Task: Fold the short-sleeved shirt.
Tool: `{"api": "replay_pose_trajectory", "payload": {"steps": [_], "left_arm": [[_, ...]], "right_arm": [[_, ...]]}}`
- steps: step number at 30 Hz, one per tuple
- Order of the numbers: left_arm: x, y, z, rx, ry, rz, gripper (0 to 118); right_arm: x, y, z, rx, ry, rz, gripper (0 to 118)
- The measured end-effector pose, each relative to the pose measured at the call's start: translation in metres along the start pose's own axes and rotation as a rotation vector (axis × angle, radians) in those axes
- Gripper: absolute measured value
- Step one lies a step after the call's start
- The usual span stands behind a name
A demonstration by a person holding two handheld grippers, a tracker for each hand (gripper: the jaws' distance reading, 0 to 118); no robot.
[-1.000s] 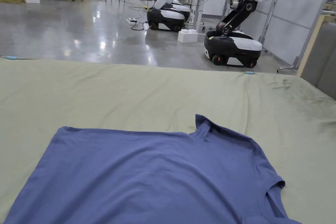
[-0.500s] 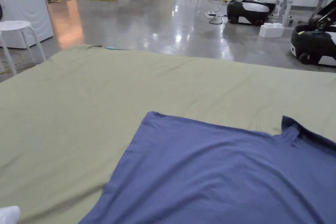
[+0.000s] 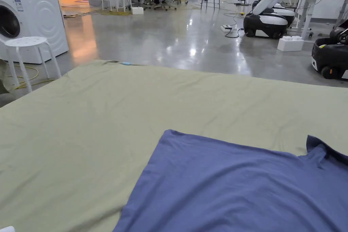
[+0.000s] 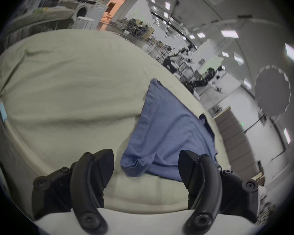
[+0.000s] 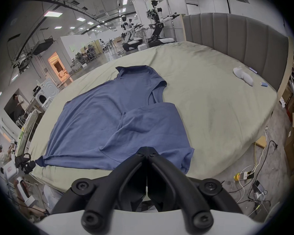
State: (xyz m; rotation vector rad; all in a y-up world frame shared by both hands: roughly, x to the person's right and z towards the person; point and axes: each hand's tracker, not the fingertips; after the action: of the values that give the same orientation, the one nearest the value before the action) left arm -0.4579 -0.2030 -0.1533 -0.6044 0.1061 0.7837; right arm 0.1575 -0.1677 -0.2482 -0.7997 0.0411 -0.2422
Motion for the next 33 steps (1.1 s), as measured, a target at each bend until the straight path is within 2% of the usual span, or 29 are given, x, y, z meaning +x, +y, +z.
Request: {"api": "replay_pose_trajectory", "payload": {"steps": [2, 5, 8, 9, 11, 12, 13, 15, 17, 20, 21, 24, 27, 30, 33], "left_arm": [[-0.003, -0.001, 0.004, 0.006, 0.028, -0.011, 91], [-0.001, -0.005, -0.011, -0.031, 0.107, -0.148, 91], [0.011, -0.013, -0.039, -0.145, 0.023, -0.191, 90], [0.013, -0.014, -0.049, -0.171, 0.046, -0.22, 79], [0.017, -0.018, -0.066, -0.172, 0.135, -0.306, 48], [0.017, -0.018, -0.072, -0.162, 0.201, -0.322, 48], [0.015, -0.015, -0.078, -0.169, 0.244, -0.309, 8], [0.014, -0.01, -0.074, -0.184, 0.142, -0.201, 5], [0.019, -0.011, -0.072, -0.165, 0.16, -0.248, 5], [0.017, -0.012, -0.079, -0.202, 0.184, -0.288, 5], [0.015, -0.011, -0.081, -0.208, 0.181, -0.275, 5], [0.01, -0.008, -0.082, -0.223, 0.164, -0.23, 5], [0.012, -0.01, -0.081, -0.229, 0.156, -0.21, 5], [0.016, -0.014, -0.082, -0.223, 0.165, -0.215, 5], [0.023, -0.019, -0.082, -0.214, 0.186, -0.253, 5]], "right_arm": [[-0.002, 0.002, -0.004, -0.009, 0.0, 0.008, 3], [-0.009, 0.003, -0.008, -0.027, 0.006, 0.038, 3], [-0.014, 0.003, -0.011, -0.032, 0.014, 0.043, 3], [-0.015, 0.003, -0.011, -0.034, 0.019, 0.039, 3], [-0.016, 0.003, -0.011, -0.039, 0.031, 0.032, 3], [-0.016, 0.002, -0.011, -0.04, 0.034, 0.032, 3], [-0.016, 0.001, -0.01, -0.042, 0.031, 0.035, 3], [-0.014, -0.002, -0.006, -0.045, 0.013, 0.039, 3], [-0.007, -0.005, -0.002, -0.037, -0.014, 0.022, 3], [0.011, -0.006, 0.002, 0.015, -0.066, -0.062, 3], [0.019, -0.006, 0.004, 0.055, -0.07, -0.099, 14], [0.042, -0.002, 0.002, 0.085, -0.061, -0.133, 83], [0.048, 0.004, -0.006, 0.008, -0.079, -0.142, 85], [0.045, 0.0, -0.022, -0.064, -0.131, -0.054, 85], [0.038, -0.01, -0.038, -0.124, -0.074, 0.003, 84]]}}
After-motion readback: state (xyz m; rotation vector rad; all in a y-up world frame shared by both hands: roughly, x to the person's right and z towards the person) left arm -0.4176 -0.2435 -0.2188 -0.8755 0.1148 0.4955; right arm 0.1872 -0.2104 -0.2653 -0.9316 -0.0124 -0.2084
